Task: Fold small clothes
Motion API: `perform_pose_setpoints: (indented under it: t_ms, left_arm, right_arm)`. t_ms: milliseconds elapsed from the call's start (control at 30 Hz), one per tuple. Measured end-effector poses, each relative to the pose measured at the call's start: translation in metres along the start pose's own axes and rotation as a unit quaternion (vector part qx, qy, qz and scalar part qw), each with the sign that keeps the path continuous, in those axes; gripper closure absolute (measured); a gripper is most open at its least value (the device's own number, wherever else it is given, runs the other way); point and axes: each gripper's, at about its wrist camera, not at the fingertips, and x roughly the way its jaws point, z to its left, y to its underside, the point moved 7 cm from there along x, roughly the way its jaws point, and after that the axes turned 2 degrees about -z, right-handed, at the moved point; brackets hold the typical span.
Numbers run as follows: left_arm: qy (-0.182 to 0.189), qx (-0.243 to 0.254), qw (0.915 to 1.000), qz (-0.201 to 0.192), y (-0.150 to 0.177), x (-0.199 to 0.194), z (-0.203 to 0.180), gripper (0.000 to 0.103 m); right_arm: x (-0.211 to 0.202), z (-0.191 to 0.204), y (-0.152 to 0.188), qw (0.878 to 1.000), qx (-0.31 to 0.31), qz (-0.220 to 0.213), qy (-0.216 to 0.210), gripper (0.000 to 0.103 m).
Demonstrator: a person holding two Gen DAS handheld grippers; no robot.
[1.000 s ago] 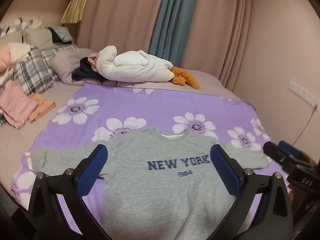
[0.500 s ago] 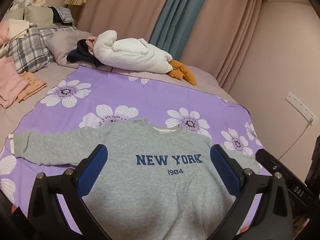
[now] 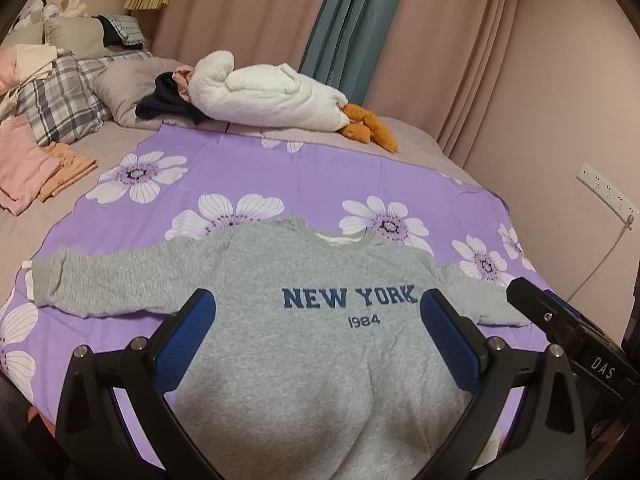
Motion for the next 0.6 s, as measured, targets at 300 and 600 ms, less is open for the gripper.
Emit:
perform_pose_setpoints:
  t_ms: [300, 600]
  left_arm:
    - [-0.012, 0.009, 0.9998, 0.017, 0.009, 0.004, -0.002, 0.001]
    - [-0.017, 0.019, 0.9993, 0.028, 0.014, 0.007, -0.005, 0.001]
  right_arm:
    - [0.003, 0.001, 0.005, 1.0, 0.003, 0.007, -0.005, 0.001]
    - [0.004, 0.003, 0.006, 1.0, 0.004, 0.007, -0.004, 0.001]
